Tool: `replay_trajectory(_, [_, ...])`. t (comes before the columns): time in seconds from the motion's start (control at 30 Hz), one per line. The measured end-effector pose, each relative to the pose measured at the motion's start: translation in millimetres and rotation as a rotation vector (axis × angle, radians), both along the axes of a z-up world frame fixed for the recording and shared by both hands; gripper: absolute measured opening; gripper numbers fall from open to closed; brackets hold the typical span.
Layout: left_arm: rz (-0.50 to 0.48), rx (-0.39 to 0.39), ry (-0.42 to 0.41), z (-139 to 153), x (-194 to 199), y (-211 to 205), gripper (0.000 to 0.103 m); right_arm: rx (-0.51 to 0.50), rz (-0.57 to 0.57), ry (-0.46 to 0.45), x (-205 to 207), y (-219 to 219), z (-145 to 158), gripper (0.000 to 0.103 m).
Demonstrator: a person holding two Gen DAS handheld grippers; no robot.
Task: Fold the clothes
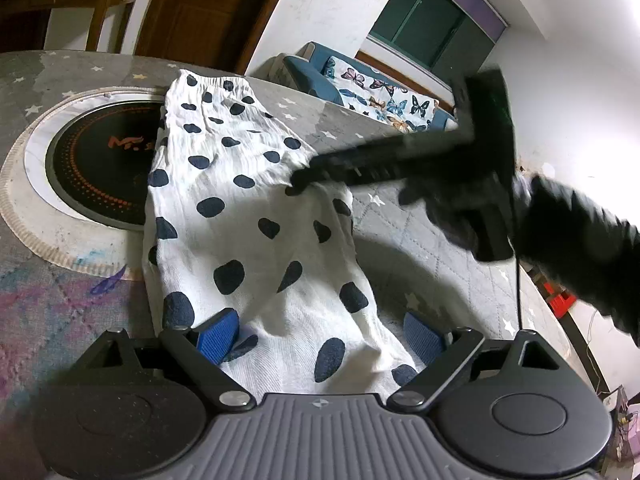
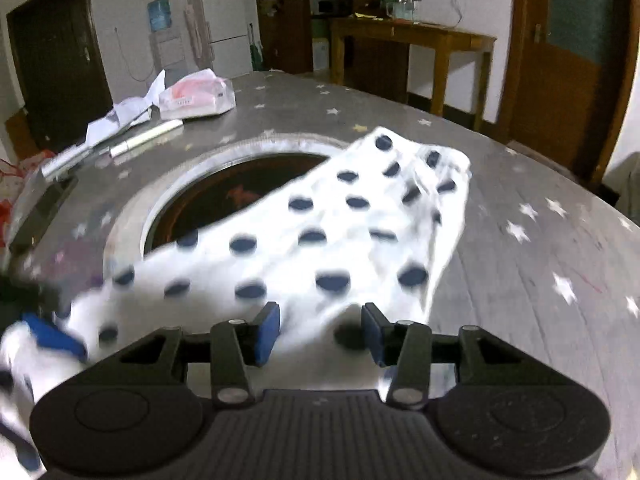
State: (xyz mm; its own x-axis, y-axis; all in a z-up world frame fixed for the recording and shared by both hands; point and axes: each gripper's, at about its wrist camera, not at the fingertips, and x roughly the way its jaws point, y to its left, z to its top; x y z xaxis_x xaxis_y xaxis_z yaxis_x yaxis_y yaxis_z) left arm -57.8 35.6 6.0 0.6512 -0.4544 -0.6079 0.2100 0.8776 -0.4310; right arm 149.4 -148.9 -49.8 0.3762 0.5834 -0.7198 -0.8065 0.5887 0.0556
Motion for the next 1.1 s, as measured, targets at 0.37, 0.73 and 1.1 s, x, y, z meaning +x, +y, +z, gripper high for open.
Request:
replay_trajectory(0.37, [0.007,0.009,0.005,-0.3,3.3,-1.3,0.092,0.044,-0.079,-0.011,41.1,-3.6,16.6,0.045])
replay_trajectory(0.73, [0.003,0.012,0.024,1.5,5.5,-2.5,0.094,0.077,-0.237,0.030,162.7,46.8,-9.8,0.056])
replay_trajectory(1.1, [0.018,0.022,0.038,10.8,15.1,0.9,0.098,0.128,-0.242,0.017,179.6,57.4,-19.0,0.037])
